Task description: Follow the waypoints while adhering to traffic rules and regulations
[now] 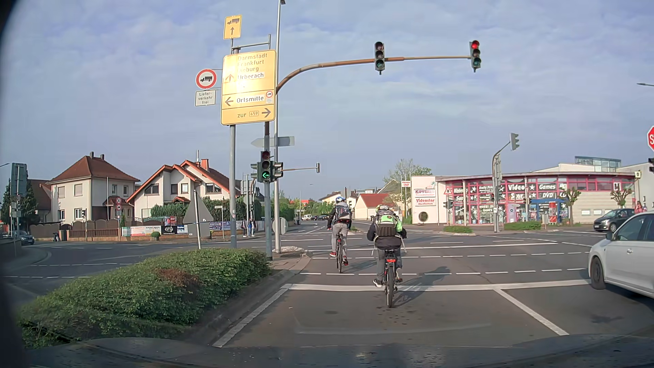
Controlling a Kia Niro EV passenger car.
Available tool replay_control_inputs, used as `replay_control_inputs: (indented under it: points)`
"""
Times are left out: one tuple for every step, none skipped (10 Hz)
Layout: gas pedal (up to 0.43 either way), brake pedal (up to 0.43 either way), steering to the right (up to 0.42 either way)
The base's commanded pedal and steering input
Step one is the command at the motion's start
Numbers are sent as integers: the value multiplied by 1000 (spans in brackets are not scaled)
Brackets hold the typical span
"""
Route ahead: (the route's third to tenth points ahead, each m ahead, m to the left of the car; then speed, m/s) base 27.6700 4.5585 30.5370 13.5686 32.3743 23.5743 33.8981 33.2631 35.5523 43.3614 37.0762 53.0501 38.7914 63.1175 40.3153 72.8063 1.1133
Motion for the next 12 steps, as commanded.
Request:
replay_control_inputs:
  points:
    - [118, 0, 59]
    - [130, 0, 57]
    - [130, 0, 53]
    - [130, 0, 51]
    - [130, 0, 49]
    - [130, 0, 46]
    - [138, 0, 43]
    - [157, 0, 40]
    - [169, 0, 38]
    - [177, 0, 36]
    - [177, 0, 34]
    - [177, 0, 31]
